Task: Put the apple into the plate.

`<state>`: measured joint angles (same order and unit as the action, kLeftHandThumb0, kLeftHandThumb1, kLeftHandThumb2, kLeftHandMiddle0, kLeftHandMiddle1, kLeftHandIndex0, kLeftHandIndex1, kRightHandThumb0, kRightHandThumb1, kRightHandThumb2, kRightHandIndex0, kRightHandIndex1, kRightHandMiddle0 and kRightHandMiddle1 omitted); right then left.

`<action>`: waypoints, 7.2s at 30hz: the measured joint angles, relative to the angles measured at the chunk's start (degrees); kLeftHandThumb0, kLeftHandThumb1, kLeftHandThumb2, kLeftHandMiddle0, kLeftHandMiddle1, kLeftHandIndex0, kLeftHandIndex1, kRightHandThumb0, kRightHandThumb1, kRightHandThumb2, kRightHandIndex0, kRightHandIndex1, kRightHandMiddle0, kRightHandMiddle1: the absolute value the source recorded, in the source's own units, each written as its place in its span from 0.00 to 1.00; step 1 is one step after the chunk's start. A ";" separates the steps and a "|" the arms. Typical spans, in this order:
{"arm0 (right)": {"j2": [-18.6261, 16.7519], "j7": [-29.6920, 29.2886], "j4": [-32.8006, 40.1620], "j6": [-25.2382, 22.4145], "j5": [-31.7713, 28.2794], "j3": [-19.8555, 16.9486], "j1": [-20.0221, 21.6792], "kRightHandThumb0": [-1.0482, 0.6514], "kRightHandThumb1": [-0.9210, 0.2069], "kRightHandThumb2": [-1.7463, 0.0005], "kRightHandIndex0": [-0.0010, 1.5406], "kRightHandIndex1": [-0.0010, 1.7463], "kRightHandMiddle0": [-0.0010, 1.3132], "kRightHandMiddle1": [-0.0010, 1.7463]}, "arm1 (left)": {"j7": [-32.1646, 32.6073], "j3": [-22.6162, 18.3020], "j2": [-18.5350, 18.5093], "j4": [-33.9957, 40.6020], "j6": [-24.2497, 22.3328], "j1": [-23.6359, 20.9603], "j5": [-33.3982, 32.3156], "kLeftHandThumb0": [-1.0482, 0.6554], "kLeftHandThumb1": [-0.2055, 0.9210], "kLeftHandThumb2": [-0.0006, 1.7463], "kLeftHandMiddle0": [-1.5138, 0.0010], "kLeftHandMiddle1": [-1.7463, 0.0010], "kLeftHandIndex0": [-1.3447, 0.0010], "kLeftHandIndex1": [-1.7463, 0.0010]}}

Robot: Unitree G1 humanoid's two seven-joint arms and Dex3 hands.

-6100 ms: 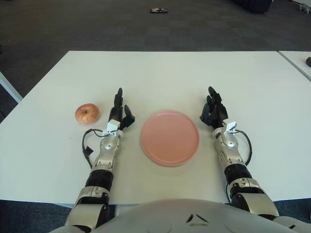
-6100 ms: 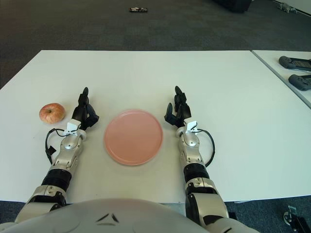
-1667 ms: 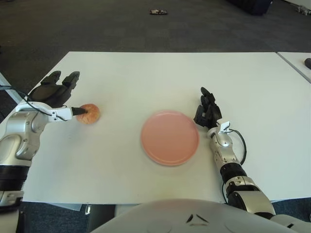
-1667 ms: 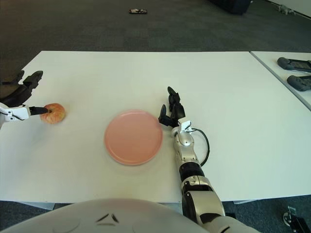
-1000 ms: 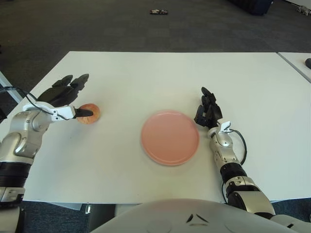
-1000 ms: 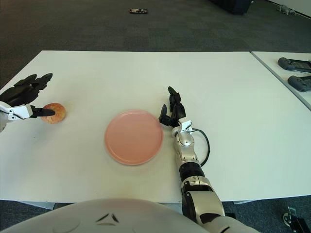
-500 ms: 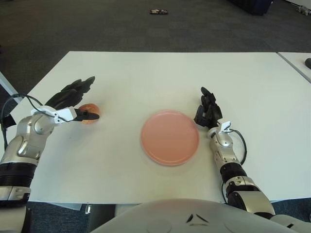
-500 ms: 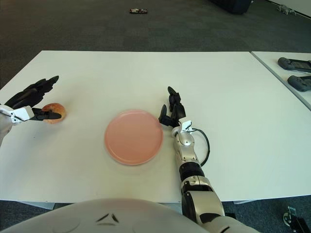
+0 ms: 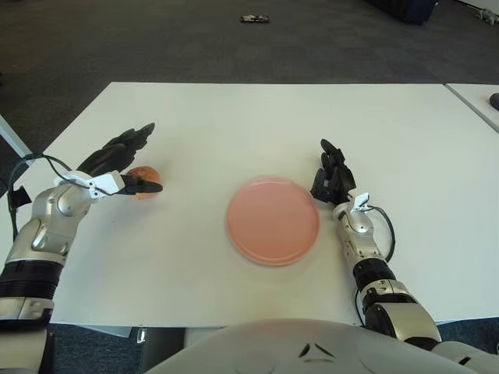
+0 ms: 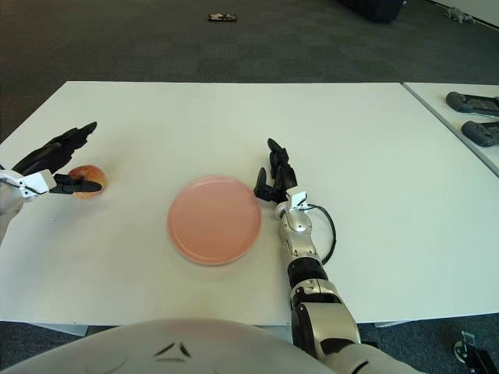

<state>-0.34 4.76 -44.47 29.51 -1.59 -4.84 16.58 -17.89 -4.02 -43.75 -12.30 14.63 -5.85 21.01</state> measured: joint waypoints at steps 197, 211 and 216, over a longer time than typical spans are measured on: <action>2.47 6.72 -8.37 1.58 -5.71 -4.39 4.54 0.38 0.29 0.44 0.37 0.70 0.30 1.00 | 35.73 9.82 19.35 -34.03 23.69 -12.43 -3.22 0.34 0.45 0.76 0.23 0.00 0.54 0.00; 2.42 5.51 -7.70 1.58 -5.58 -4.07 4.51 0.39 0.23 0.49 0.35 0.70 0.26 1.00 | 32.04 5.69 20.57 -21.72 20.06 -11.59 -5.39 0.34 0.45 0.76 0.23 0.00 0.54 0.00; 2.37 5.23 -7.53 1.57 -5.49 -3.85 4.47 0.40 0.14 0.58 0.32 0.67 0.21 1.00 | 30.38 4.48 20.58 -16.89 19.20 -10.40 -6.09 0.34 0.45 0.76 0.23 0.00 0.54 0.00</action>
<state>2.03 9.99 -51.99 31.08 -7.08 -8.69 21.04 12.48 0.46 -23.16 -29.19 33.83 -16.25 14.93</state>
